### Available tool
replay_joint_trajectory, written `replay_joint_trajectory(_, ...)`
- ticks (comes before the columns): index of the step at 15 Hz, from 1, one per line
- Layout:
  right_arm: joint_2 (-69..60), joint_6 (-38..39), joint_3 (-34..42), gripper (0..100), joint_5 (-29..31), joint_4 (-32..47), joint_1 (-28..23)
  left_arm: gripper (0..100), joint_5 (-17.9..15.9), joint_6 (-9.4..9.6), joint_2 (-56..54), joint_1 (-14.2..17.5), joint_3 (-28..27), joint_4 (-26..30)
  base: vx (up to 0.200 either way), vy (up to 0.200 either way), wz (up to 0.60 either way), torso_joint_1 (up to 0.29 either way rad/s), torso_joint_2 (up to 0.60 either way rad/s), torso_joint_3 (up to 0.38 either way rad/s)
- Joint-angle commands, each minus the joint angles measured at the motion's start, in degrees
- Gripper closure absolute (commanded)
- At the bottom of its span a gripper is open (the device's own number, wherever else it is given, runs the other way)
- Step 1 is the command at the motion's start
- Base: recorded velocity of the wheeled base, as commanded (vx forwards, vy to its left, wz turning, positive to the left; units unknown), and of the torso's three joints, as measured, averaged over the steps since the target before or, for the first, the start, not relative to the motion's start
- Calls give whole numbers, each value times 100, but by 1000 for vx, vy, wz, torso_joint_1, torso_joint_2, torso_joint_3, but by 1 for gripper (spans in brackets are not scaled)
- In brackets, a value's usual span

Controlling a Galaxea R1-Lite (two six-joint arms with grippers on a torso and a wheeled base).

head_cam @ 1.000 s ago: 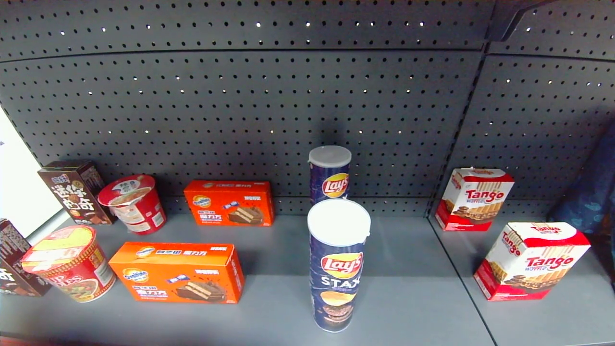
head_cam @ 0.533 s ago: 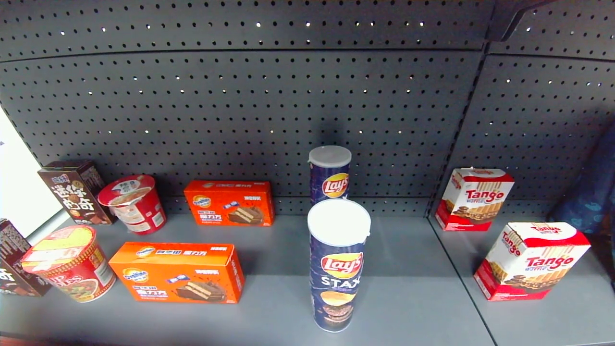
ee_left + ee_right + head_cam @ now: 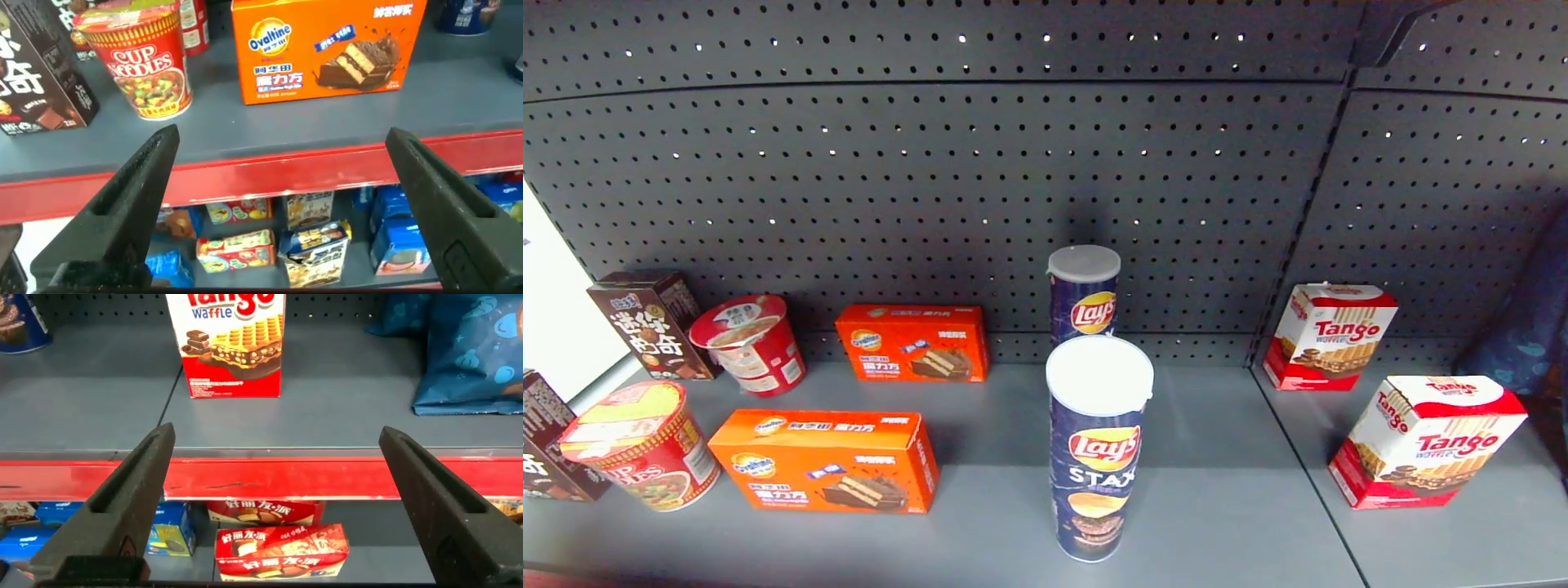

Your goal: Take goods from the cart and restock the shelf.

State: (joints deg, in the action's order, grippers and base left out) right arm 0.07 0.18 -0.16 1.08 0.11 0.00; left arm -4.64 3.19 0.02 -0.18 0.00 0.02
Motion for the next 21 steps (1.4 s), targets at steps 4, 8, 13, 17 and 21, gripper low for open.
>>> replay_joint_trajectory(4, 1, -1, -2, 0, -3, -2, 0, 0, -10, -38, 6, 1, -9, -2, -50, 0, 0, -3, 1, 2)
replay_joint_trajectory(8, 1, -1, -2, 0, -3, -2, 0, 0, -1, -47, 6, 1, -9, -2, 0, 0, 0, 0, 0, 0)
replay_joint_trajectory(13, 1, -9, -2, 0, -12, -2, 0, 0, -19, -12, 6, 1, 0, -2, 0, 0, 0, 0, 0, 0)
replay_joint_trajectory(17, 1, -9, 7, 0, -12, -2, 0, 0, -28, -3, 6, 1, 0, -2, 0, 0, 0, 0, 0, 0)
replay_joint_trajectory(21, 1, -18, -2, 0, -47, -2, 0, 0, -19, 6, 6, 1, 0, -2, 0, 0, 0, 0, 0, 0)
